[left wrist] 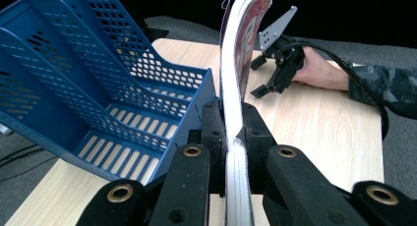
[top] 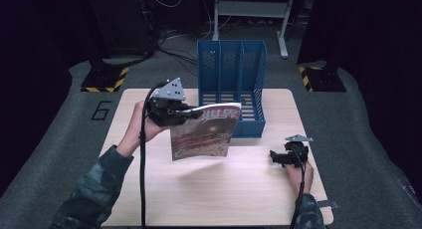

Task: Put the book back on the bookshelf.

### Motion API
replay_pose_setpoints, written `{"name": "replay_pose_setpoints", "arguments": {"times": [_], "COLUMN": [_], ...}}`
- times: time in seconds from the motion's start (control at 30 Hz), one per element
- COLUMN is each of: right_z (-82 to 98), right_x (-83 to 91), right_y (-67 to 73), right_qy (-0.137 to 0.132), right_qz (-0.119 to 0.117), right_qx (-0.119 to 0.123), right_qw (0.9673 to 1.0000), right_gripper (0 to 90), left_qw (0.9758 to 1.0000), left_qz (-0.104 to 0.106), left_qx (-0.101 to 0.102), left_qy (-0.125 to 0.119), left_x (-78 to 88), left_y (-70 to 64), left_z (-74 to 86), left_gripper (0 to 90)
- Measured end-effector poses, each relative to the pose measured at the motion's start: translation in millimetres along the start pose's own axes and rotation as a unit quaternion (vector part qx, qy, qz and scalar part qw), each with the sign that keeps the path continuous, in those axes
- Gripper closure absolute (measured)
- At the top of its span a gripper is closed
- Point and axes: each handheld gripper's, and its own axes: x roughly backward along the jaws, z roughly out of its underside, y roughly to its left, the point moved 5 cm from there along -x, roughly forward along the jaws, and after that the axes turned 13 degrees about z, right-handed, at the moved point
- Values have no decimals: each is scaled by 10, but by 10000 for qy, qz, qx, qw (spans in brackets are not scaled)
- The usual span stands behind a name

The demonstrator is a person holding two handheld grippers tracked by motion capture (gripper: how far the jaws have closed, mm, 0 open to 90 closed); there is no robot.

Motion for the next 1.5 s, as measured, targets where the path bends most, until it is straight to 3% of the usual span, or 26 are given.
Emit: {"name": "replay_pose_setpoints", "arguments": {"times": [0.2, 0.87, 1.0, 1.27, 1.5], "right_z": [0, 0, -4, -4, -4], "right_x": [-1, -3, -5, -6, -6], "right_y": [0, 0, 2, 2, 2], "right_qy": [-13, -23, -4, -7, -5], "right_qz": [3, 12, 41, 41, 42], "right_qx": [1, 2, -40, -40, -42], "right_qw": [10000, 10000, 10000, 10000, 10000], "right_gripper": [49, 49, 49, 49, 49], "left_qw": [9999, 9989, 9976, 9957, 9941], "left_qz": [-19, -383, -631, -742, -874], "left_qx": [86, 222, 229, 432, 491], "left_qy": [-89, -185, -183, -339, -418], "left_x": [82, 264, 279, 327, 362], "left_y": [37, 202, 248, 385, 471], "left_z": [-25, -205, -243, -295, -379], "left_gripper": [839, 840, 840, 840, 840]}}
